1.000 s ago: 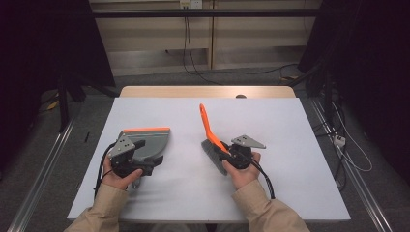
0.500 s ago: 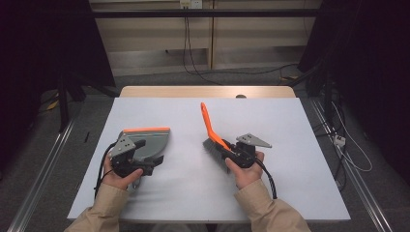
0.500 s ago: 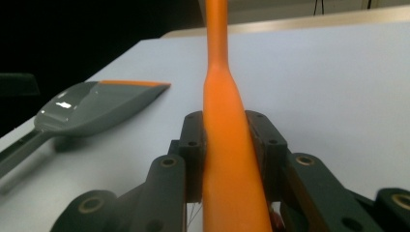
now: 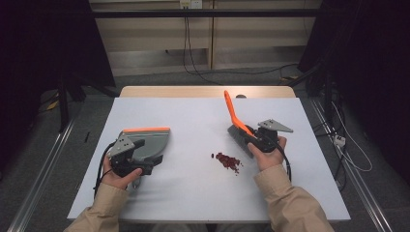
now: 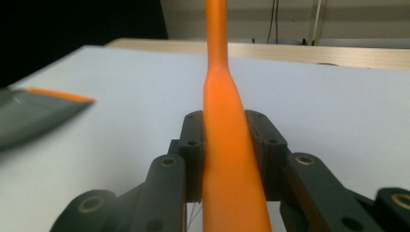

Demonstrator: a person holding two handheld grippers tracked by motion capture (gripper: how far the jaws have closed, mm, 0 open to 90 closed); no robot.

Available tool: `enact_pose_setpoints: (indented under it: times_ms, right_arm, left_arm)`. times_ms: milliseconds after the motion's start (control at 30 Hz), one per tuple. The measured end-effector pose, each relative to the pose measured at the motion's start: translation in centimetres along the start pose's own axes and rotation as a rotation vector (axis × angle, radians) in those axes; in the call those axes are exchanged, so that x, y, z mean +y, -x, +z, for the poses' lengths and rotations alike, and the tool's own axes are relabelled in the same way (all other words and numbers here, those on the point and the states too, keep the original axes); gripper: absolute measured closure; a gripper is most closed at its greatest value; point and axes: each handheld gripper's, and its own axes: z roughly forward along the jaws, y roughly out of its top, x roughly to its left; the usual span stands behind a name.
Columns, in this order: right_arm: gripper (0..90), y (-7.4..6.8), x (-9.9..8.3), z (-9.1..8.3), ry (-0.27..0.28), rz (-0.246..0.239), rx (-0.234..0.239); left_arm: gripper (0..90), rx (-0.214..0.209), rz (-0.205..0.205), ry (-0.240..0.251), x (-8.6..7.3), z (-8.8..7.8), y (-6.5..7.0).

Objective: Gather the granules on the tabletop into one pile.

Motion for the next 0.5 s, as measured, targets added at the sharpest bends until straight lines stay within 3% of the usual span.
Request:
enact_pose_setpoints:
  times_ms: [133, 233, 400, 500]
  right_arm:
    - [70.7, 0.3, -0.8, 0.2, -0.040, -0.048, -0.008]
    - [70.1, 0.4, -0.7, 0.1, -0.078, -0.041, 0.021]
    - [65.6, 0.3, 0.3, -0.4, -0.121, -0.055, 0.006]
    - [62.2, 0.3, 1.0, 0.0, -0.204, -0.062, 0.016]
  left_arm:
    - [6.4, 0.003, -0.004, 0.000, 0.0, 0.0, 0.0]
    - [6.4, 0.001, 0.002, 0.000, 0.0, -0.1, 0.0]
    - [6.4, -0.001, 0.001, 0.002, 0.0, 0.0, 0.1]
    - [6.4, -0.002, -0.002, 0.006, 0.1, -0.1, 0.1]
